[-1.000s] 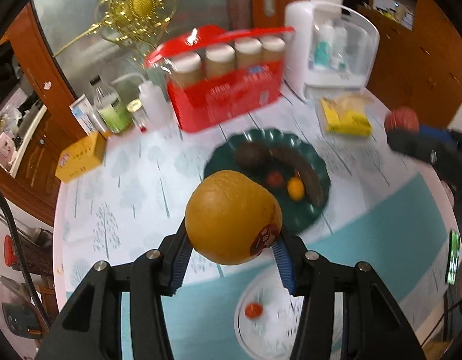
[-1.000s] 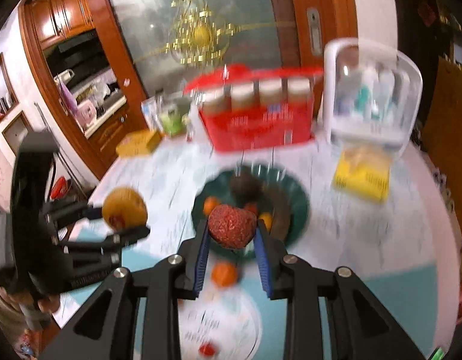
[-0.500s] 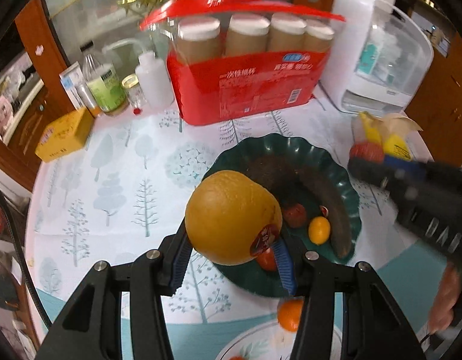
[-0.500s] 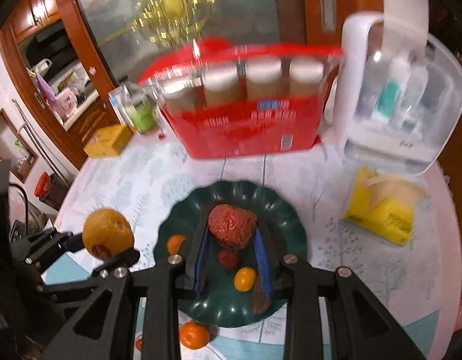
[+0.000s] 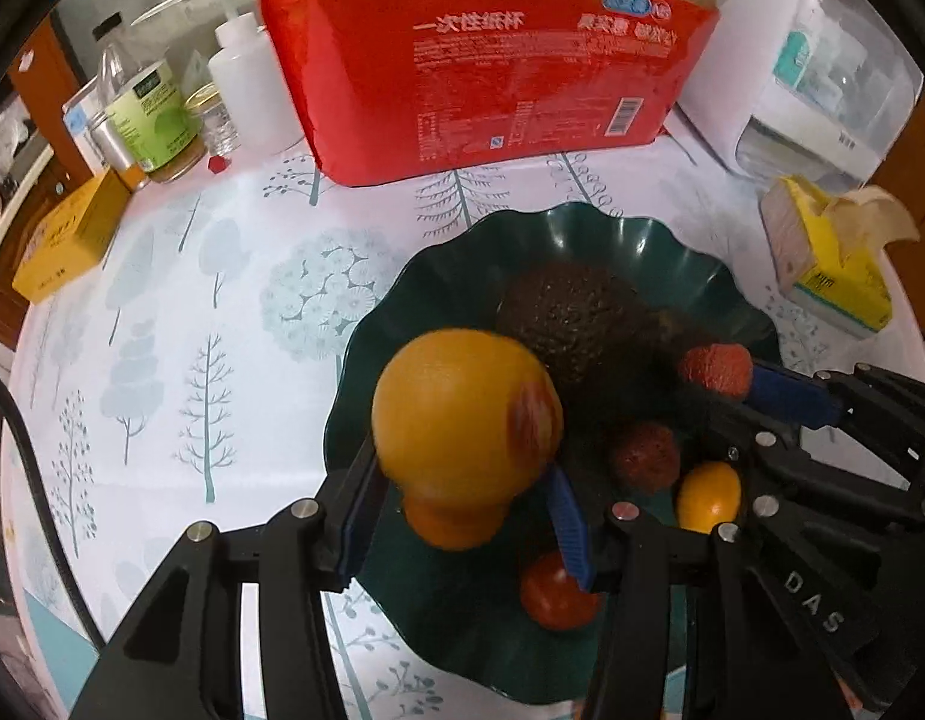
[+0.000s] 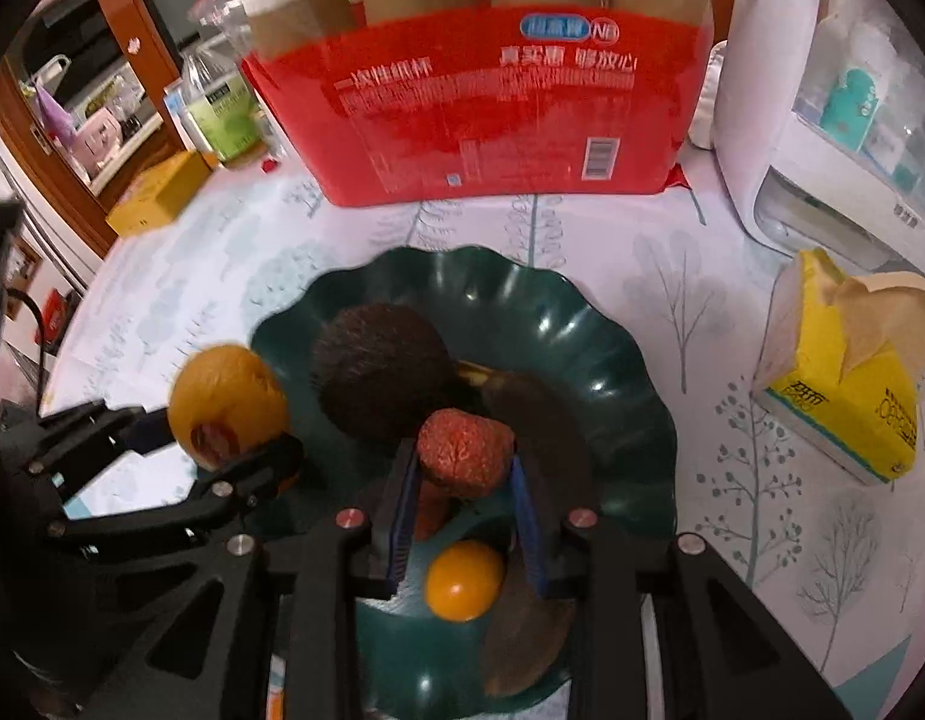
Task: Organize fruits
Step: 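Carry the yellow orange and lychee onto the green plate and open both tools, then withdraw both tools from the green plate back toward the white plate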
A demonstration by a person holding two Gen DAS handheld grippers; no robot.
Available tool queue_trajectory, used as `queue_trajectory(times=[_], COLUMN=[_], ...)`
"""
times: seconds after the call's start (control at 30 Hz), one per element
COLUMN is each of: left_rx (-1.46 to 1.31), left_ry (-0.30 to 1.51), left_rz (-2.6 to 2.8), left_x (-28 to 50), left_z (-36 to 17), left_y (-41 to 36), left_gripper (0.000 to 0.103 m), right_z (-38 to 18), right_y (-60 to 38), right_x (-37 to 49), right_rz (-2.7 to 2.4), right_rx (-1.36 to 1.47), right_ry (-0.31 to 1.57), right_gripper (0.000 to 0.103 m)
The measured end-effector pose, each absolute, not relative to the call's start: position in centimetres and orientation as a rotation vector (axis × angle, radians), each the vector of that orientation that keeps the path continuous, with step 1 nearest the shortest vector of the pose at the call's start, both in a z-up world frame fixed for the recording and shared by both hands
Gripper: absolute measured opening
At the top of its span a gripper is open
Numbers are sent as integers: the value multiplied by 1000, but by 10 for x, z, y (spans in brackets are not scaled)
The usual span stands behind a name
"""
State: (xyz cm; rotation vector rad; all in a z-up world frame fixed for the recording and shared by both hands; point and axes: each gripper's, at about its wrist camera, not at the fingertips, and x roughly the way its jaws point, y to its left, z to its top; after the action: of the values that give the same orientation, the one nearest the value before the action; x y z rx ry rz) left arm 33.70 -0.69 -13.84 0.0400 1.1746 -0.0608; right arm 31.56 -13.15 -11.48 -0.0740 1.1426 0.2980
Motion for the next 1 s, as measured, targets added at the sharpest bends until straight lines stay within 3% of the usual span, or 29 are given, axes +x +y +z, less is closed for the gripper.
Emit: queue_trajectory(times=[0.1,0.17,0.33,1.0], left_rx=[35,29,11,16], left_ry=[1207,1216,1200,1142], left_rz=[-75,-75,-83,-76], left_x=[339,340,336,298], left_z=[-147,-150,-146,-92], left_y=[-7,-5,-2,1], left_gripper=[57,70,82,83], right_z=[-116,-115,-108,-70], right_y=[-134,-135,-145,-151], right_x=[313,312,309,275], right_rz=[305,313,302,308], right_rx=[-98,-108,-90,-71], right_ry=[1118,1112,1091,1040], right_gripper=[31,31,38,40])
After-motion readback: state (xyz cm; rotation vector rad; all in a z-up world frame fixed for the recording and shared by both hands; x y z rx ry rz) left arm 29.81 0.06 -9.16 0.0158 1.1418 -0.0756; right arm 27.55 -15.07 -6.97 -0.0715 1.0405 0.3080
